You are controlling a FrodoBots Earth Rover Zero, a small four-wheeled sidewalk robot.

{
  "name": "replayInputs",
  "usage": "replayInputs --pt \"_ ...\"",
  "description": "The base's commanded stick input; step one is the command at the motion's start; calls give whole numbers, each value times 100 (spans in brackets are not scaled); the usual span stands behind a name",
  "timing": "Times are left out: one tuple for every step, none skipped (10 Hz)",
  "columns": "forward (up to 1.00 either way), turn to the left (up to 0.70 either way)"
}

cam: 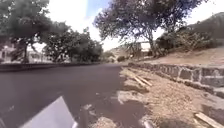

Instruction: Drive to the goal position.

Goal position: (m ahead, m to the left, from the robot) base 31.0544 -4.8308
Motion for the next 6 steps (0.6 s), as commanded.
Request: replayInputs --pt "45 0" --pt "45 0" --pt "45 0" --pt "45 0" --pt "45 0" --pt "45 0"
